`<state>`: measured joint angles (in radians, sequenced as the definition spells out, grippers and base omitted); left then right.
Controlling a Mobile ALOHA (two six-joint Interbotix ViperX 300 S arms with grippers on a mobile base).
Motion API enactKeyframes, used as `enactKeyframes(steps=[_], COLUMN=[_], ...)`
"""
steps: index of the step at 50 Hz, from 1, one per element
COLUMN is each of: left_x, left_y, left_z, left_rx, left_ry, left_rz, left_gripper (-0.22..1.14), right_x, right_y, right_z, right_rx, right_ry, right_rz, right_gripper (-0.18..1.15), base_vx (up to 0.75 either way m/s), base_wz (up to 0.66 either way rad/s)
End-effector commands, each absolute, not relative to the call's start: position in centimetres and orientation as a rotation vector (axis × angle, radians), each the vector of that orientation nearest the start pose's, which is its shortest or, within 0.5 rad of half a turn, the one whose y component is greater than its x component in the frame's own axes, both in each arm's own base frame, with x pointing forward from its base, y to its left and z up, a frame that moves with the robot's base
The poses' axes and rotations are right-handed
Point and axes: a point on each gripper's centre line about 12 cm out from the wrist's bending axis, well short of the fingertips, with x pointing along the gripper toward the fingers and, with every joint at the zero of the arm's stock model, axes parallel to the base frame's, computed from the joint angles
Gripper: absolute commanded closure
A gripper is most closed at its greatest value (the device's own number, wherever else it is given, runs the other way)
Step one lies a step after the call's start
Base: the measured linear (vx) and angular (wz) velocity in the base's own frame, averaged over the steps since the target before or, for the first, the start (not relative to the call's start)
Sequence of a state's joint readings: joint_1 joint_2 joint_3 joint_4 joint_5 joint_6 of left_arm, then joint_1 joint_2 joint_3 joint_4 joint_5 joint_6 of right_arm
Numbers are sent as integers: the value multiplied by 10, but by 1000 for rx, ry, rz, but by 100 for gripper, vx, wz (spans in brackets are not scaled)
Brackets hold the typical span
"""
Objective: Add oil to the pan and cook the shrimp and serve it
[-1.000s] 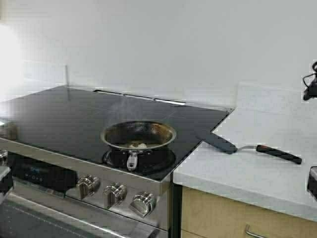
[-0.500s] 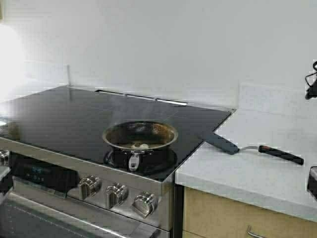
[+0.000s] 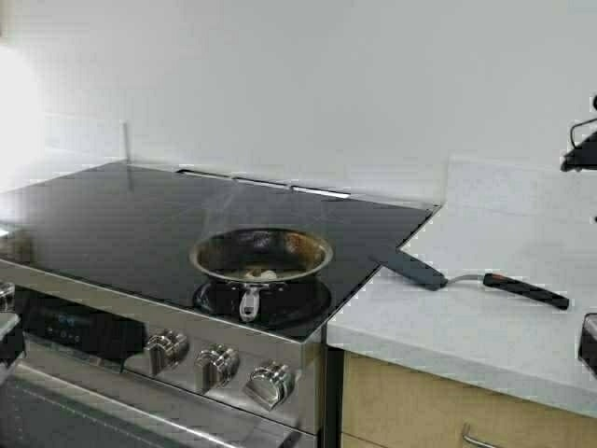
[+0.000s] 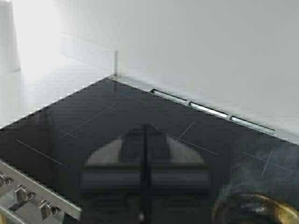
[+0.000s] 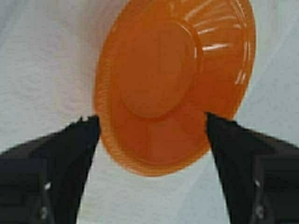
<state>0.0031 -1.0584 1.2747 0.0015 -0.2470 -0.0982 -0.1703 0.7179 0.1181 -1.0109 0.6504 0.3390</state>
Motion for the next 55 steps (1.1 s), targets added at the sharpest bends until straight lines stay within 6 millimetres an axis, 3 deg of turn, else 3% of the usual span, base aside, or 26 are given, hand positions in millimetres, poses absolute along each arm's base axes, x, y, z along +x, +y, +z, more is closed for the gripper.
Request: enactKeyframes(steps=[1,11,20,25,30,34,41,55], left_x=[182,182,182,182,182,182,181,180], left_y=[1,1,1,1,1,1,1,1], left_z=[274,274,274,274,274,274,275,276], left_rx=[-98,-100,-100,-100,-101,-103,-103,-104], left_ry=[-51,-49,-49,-49,-51,-49,-52,-60], left_rz=[0,2,0,0,0,1,0,0], left_gripper=[89,89,89,89,89,89,89,89], right_x=[471,479,489,491,488,483,477,458], right_y=[-139,-140,-144,-141,-132,-120,-95,-22], right_z=[25,57,118,160,197,224,253,305], right_rx=[-634,-612,-597,-576,-552,-513,-392,-95], right_ry=[1320,1260,1158,1072,997,933,829,608], right_rz=[-251,-283,-364,-396,-415,-425,-411,-210], right_gripper=[-1,-1,5,17,38,62,95,91], base_vx=[0,0,0,0,0,0,0,0], base_wz=[0,0,0,0,0,0,0,0])
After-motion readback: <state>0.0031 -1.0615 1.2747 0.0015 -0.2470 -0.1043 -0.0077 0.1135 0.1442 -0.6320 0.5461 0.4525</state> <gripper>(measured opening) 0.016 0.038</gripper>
